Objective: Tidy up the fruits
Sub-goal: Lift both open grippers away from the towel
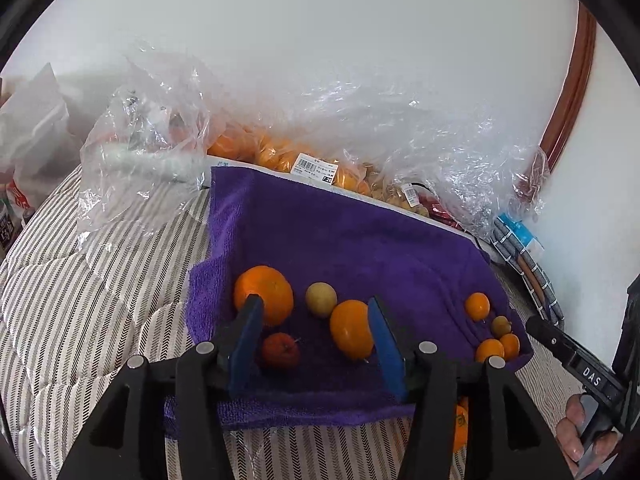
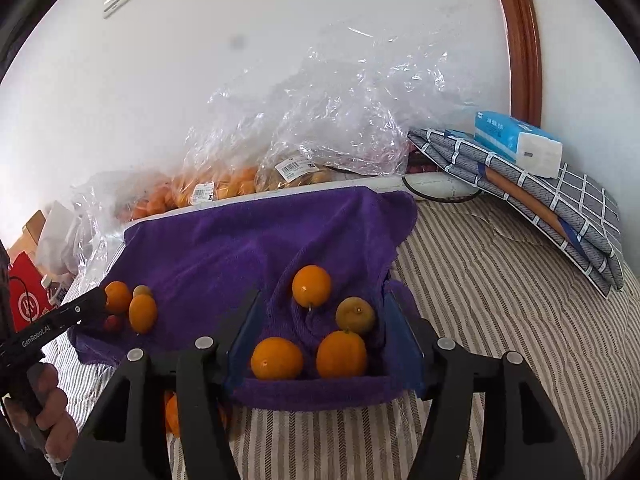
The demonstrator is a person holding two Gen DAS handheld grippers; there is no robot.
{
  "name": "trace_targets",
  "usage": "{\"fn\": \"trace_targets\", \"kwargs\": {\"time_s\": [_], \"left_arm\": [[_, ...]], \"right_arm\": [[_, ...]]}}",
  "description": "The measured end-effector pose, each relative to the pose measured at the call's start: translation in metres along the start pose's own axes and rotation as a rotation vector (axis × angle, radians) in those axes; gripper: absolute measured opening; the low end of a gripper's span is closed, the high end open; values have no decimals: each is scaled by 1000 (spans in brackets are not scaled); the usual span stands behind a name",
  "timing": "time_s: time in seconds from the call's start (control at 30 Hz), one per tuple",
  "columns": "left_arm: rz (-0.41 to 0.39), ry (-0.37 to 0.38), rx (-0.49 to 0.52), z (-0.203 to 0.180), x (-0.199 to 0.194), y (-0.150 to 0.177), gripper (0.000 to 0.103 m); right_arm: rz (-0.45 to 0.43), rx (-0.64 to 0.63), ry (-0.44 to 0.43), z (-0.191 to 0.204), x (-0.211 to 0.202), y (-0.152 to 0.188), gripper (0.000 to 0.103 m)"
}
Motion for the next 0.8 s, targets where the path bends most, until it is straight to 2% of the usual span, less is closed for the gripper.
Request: {"fn": "trace_targets", "kwargs": {"time_s": [0.1, 0.37, 0.5, 0.6, 0.67, 0.8], "left_arm": [[-10, -6, 6, -1, -3, 1, 57], [-30, -60, 15, 2, -14, 11, 57], [-34, -60, 13, 7, -31, 27, 57], [-33, -105, 37, 9, -45, 42, 58], [-39, -91, 46, 10, -56, 52, 57], [-42, -118, 76, 10, -68, 67, 59]], "right_arm": [[24, 9, -17, 3, -8, 12, 61], [56, 31, -47, 18, -21, 41, 61], [83, 29, -53, 24, -21, 52, 61], [97, 17, -48, 28, -22, 58, 61], [96, 19, -54, 29, -23, 62, 61], [106, 33, -76, 30, -25, 66, 61]]}}
Point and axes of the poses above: each gripper's, at about its wrist camera, not at the fingertips, and x roughly the way its jaws point, z to its left, y to its underside, the point moved 3 cm from there along x, roughly the way its jaws point, and after that the axes turned 7 degrees about z, right-handed, at the moved point
